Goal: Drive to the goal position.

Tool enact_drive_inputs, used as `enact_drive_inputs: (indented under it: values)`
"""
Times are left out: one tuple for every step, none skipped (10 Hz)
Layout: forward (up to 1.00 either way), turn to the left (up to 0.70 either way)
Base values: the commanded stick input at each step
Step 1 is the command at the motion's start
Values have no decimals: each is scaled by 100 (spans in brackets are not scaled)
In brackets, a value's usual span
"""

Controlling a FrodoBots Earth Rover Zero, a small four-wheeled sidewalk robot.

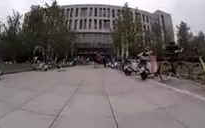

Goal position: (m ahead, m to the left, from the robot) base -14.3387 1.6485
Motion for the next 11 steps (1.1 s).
enact_drive_inputs:
  values:
    - [70,0]
    - [70,0]
    - [70,3]
    - [70,11]
    - [70,11]
    - [70,11]
    - [70,11]
    - [70,11]
    - [70,11]
    - [70,11]
    - [70,11]
